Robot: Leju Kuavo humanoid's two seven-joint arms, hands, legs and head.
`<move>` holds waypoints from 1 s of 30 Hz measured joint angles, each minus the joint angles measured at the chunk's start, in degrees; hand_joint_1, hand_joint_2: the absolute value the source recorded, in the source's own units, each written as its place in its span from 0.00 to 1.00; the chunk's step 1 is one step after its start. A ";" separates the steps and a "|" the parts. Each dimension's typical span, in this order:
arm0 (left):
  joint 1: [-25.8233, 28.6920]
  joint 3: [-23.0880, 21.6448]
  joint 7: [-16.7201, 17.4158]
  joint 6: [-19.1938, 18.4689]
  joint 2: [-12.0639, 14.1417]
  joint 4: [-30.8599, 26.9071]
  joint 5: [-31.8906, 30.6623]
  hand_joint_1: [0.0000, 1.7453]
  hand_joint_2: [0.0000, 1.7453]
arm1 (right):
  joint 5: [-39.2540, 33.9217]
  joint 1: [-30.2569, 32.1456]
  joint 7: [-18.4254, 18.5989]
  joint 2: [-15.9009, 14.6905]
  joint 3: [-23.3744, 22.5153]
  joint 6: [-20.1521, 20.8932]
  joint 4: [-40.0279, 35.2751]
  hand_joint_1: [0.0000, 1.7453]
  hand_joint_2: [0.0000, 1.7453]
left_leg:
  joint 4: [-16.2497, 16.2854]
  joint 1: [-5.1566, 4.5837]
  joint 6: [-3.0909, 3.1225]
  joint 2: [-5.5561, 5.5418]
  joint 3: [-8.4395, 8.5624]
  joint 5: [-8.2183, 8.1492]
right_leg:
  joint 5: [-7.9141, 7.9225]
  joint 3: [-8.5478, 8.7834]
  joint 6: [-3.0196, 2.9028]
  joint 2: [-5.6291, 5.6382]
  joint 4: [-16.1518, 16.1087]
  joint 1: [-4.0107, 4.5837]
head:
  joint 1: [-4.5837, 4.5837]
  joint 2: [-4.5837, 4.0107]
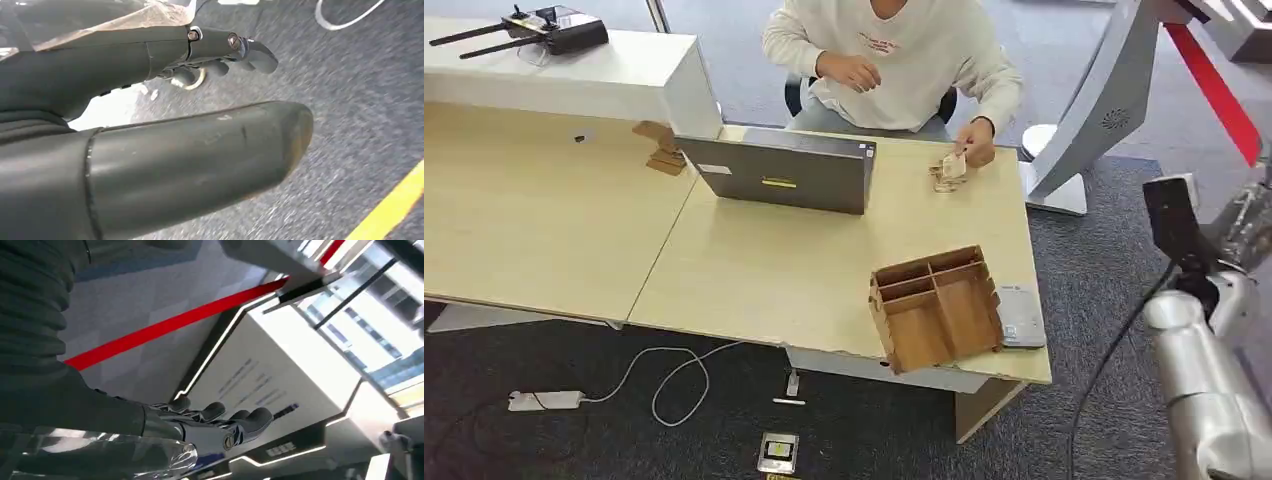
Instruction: Pass the card to the sensor for recognition and then transmit it.
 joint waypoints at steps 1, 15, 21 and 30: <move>0.25 0.15 0.07 0.02 0.00 0.02 0.40 0.00 0.00 | 0.79 1.76 -0.68 -1.20 -2.30 0.00 0.22 0.00 1.00 | -0.01 -0.02 0.00 0.04 0.00 -0.03 | 0.01 -0.03 0.00 0.05 0.01 -0.01 | -0.06 0.00; -0.09 1.90 0.63 0.59 -1.07 0.04 5.84 0.00 0.00 | 11.87 19.32 -1.29 -4.42 -27.06 0.04 15.16 0.00 1.00 | -0.11 0.04 -0.02 0.30 0.02 -0.16 | -0.06 -0.11 -0.05 0.25 0.03 0.04 | -0.11 0.00; -0.38 2.82 0.50 0.94 -1.38 0.04 4.92 0.00 0.00 | 12.40 23.19 0.98 -2.56 -31.00 0.24 21.18 0.00 1.00 | -0.12 0.04 -0.03 0.31 0.03 -0.15 | -0.06 -0.08 -0.06 0.25 0.03 0.06 | -0.09 0.00; -0.51 2.97 0.37 1.01 -1.38 0.04 3.32 0.00 0.00 | 15.13 25.74 4.59 -0.77 -32.84 1.40 25.66 0.00 1.00 | -0.12 0.04 -0.04 0.38 0.06 -0.15 | -0.07 -0.06 -0.06 0.25 0.02 0.04 | -0.04 0.00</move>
